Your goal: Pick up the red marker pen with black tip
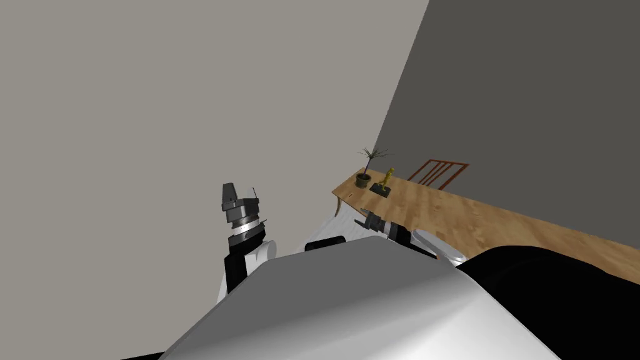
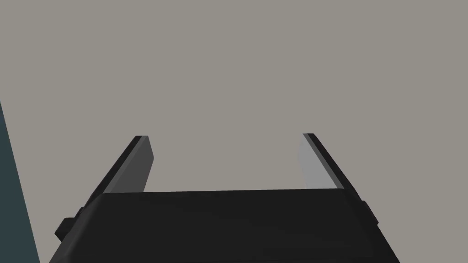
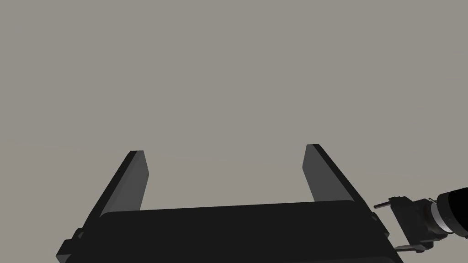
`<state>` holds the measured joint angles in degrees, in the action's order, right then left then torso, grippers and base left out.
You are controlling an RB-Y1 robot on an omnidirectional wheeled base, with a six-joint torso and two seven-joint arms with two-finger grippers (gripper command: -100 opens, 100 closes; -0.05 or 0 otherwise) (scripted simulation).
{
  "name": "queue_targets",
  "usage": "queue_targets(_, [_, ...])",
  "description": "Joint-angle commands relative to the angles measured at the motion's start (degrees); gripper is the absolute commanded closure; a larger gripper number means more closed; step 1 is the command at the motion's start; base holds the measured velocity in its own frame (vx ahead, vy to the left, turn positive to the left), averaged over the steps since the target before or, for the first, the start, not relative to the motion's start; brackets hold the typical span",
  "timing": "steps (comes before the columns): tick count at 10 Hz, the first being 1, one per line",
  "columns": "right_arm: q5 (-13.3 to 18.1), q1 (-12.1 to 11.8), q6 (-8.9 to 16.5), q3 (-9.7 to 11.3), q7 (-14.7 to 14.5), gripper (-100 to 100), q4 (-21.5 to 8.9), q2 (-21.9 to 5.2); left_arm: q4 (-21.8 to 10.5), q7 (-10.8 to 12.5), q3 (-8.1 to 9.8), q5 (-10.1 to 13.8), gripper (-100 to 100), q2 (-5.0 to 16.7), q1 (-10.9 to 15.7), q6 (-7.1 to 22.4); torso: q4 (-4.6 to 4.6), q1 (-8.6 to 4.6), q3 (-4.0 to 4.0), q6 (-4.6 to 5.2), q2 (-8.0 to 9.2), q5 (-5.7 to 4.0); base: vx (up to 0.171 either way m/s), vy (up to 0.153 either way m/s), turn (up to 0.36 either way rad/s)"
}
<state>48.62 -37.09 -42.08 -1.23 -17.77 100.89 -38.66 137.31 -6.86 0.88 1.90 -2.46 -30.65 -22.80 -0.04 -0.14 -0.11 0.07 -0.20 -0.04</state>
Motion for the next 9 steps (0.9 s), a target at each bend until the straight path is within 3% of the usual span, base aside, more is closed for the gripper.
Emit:
queue_targets(1, [2.9,-0.4,-1.4,-0.2,-0.8,-100,-2.9,-1.7,0.0,0.0,0.00,0.0,0,0.0,0.0,0.0,0.00,0.00,0.00,0.00,0.00,0.00,0.021,-0.018,0.319])
queue_targets(3, [6.1,-0.9,-1.9,-0.2,-1.1,-100,-5.8,-3.2,0.0,0.0,0.00,0.0,0,0.0,0.0,0.0,0.00,0.00,0.00,-0.01,-0.01,0.01,0.026,-0.023,0.344])
queue_targets(4, [7.6,-0.9,-1.9,-0.2,-1.1,-100,-5.8,-3.2,0.0,0.0,0.00,0.0,0,0.0,0.0,0.0,0.00,-0.02,-0.02,-0.05,-0.05,0.00,0.027,-0.028,0.271])
queue_targets(5, [9.3,-1.2,-2.4,-0.1,-1.3,-100,-8.2,-4.7,0.0,0.0,0.00,0.0,0,0.0,0.0,0.0,-0.01,-0.02,-0.03,0.00,-0.05,-0.01,0.029,-0.023,0.351])
queue_targets(6, [10.8,-1.2,-2.4,-0.1,-1.3,-100,-8.2,-4.7,0.0,0.0,0.00,0.0,0,0.0,0.0,0.0,-0.01,-0.02,-0.03,-0.04,-0.06,0.00,0.025,-0.025,0.288])
queue_targets(7, [12.5,-1.6,-2.8,0.0,-1.4,-100,-10.5,-6.1,0.0,0.0,0.00,0.0,0,0.0,0.0,0.0,-0.01,0.00,-0.03,-0.01,-0.06,0.00,0.033,-0.025,0.434])
queue_targets(8, [14.1,-1.6,-2.8,0.0,-1.4,-100,-10.5,-6.1,0.0,0.0,0.00,0.0,0,0.0,0.0,0.0,-0.01,-0.01,-0.05,-0.05,-0.09,0.00,0.030,-0.031,0.280])
queue_targets(9, [15.8,-2.0,-3.3,0.2,-1.6,-100,-12.9,-7.5,0.0,0.0,0.01,0.0,0,0.0,0.0,0.0,-0.02,-0.01,-0.05,0.02,-0.08,0.00,0.040,-0.037,0.414])
